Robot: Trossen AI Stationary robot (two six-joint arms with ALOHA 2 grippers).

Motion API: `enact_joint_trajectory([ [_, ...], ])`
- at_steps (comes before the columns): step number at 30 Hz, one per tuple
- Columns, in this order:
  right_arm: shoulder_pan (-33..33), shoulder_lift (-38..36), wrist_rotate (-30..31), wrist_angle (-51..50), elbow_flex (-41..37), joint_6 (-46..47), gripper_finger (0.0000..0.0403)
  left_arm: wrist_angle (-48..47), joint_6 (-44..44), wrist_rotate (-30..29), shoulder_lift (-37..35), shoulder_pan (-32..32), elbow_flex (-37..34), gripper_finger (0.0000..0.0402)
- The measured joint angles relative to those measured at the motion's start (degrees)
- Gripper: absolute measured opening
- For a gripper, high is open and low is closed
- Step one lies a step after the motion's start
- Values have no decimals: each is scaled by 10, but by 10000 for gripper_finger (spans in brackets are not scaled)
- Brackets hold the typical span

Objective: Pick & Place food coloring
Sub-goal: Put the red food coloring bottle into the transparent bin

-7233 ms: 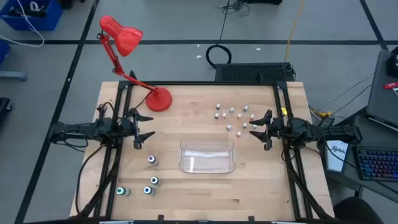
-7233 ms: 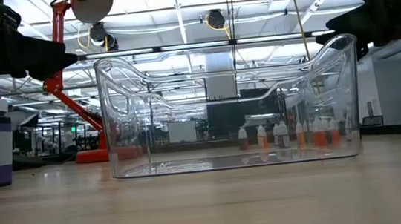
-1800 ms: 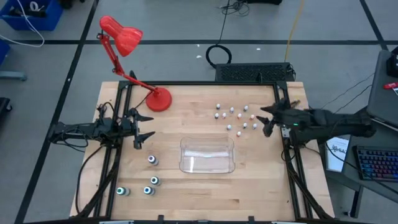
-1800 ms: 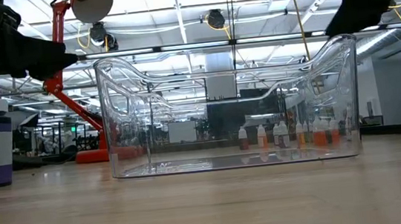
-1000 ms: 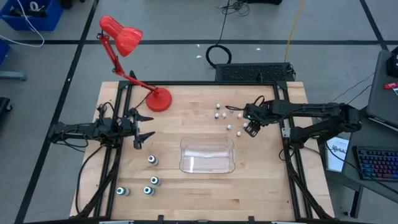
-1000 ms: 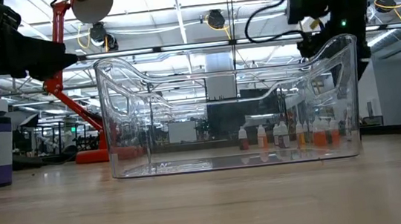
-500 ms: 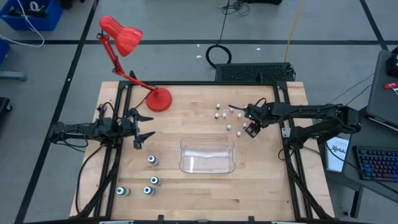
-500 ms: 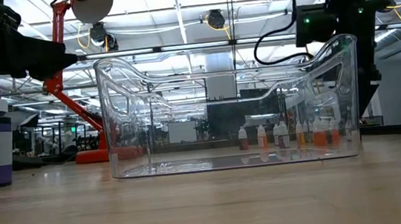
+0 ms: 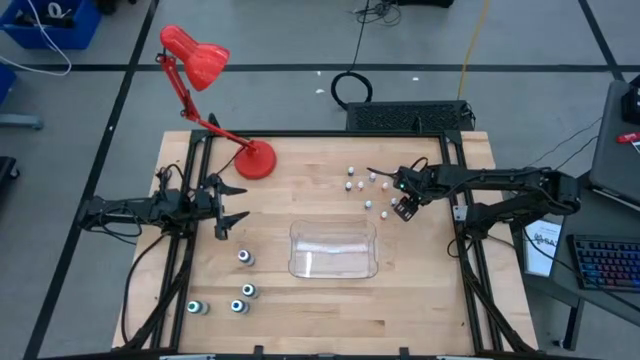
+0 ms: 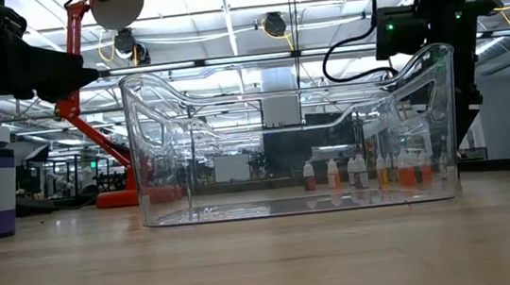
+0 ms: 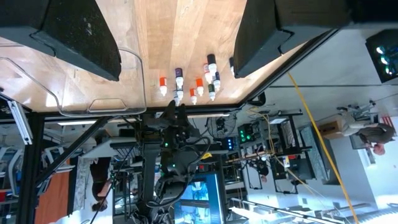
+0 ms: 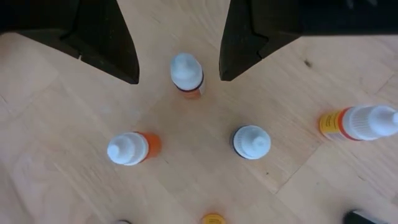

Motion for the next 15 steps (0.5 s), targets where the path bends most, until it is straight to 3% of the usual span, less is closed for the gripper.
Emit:
enact_joint_trajectory([
  [15,0,0,0,38,-25,0,210,0,0,0,0,0,0,306],
])
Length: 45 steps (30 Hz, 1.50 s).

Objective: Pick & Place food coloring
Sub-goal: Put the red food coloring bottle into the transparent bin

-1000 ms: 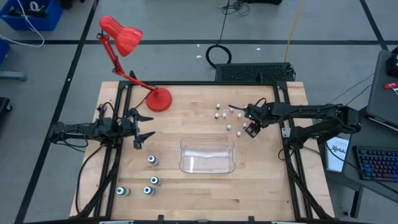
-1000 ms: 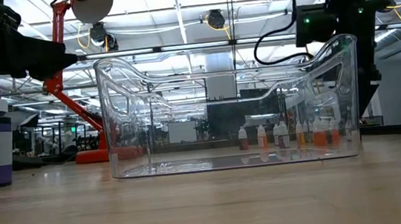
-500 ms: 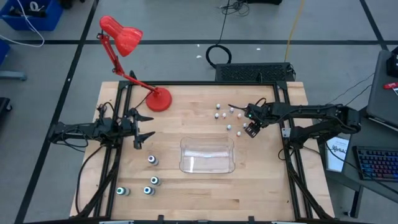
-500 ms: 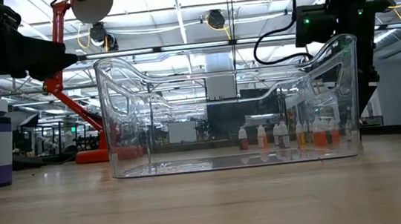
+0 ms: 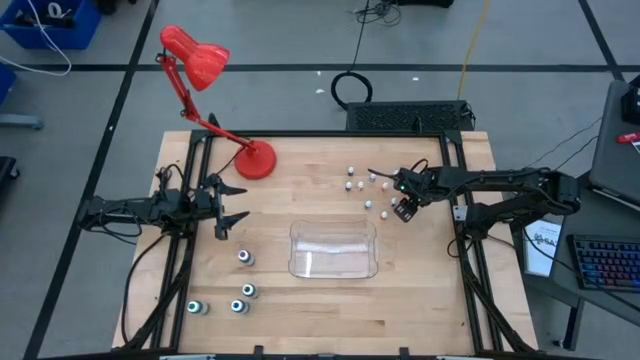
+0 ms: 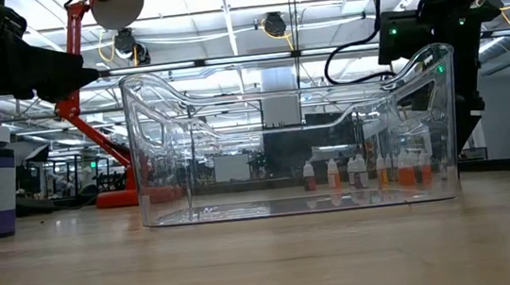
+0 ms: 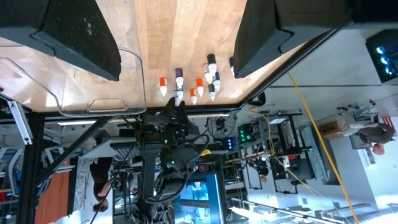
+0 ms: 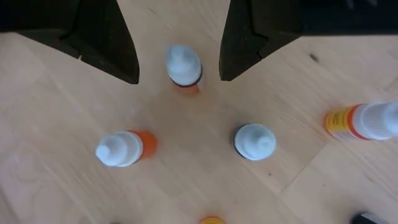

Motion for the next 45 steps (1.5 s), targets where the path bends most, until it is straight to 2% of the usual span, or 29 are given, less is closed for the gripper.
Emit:
enact_joint_trajectory([
  [8,0,0,0,0,0,-4,209,0,0,0,0,0,0,306],
  [12,0,0,0,0,0,-4,194,0,0,0,0,0,0,306],
  [28,0,0,0,25,0,-26,42,0,0,0,0,0,0,306],
  [37,17,-17,0,6,6,-34,38,0,0,0,0,0,0,306],
  [45,83,-79,18,-56,89,-15,38,0,0,0,0,0,0,306],
])
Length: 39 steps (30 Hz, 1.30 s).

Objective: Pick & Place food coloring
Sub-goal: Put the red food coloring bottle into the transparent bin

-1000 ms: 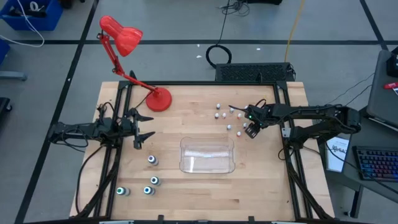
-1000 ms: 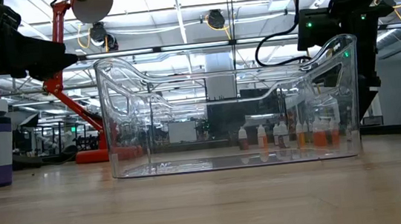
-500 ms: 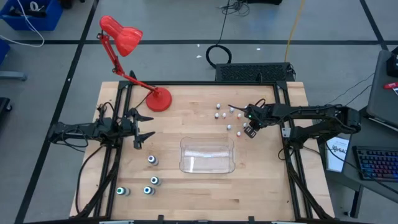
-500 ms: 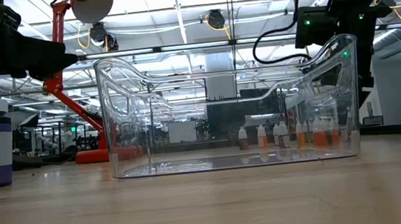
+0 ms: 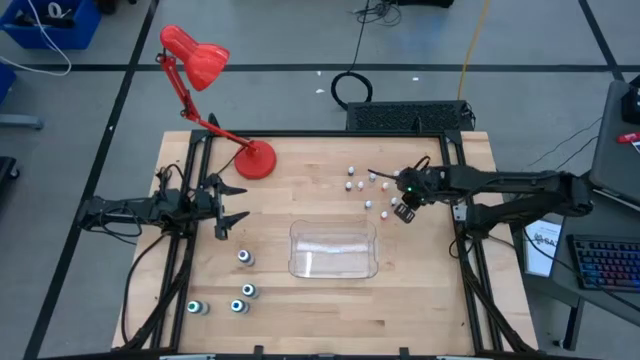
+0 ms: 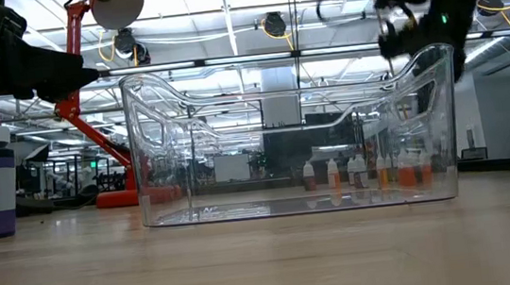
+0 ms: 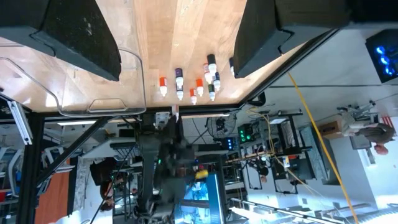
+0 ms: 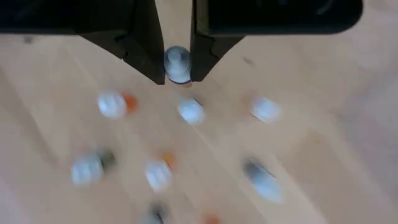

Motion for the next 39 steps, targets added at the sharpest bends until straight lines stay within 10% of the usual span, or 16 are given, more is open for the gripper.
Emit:
enact_joint_trajectory([
  [14,152,178,103,-145,413,-75,38,0,0,0,0,0,0,306],
  [26,210,446,24,-178,730,-197,38,0,0,0,0,0,0,306],
  [39,210,610,-92,-131,771,-202,38,0,0,0,0,0,0,306],
])
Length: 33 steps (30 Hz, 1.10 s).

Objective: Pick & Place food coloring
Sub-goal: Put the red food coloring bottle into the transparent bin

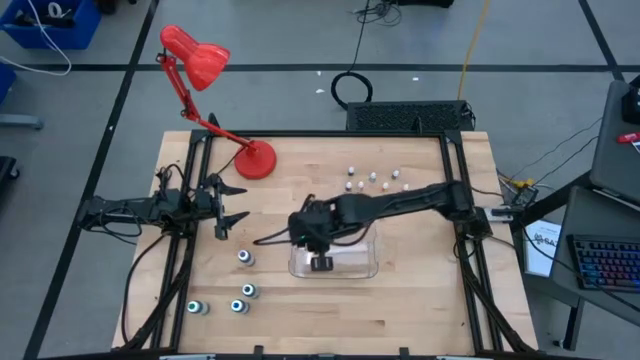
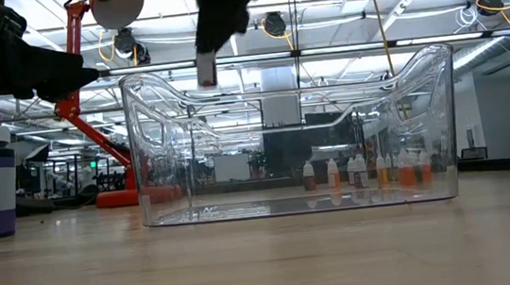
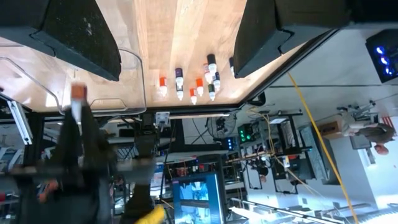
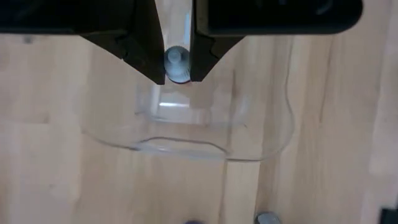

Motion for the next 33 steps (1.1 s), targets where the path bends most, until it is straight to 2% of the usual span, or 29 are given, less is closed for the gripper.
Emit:
enact_joint_trajectory([
  [13,1,91,2,42,-5,-30,38,0,0,0,0,0,0,306],
  [26,1,91,2,167,-104,-28,38,0,0,0,0,0,0,306],
  [33,1,90,1,177,-117,-20,38,0,0,0,0,0,0,306],
])
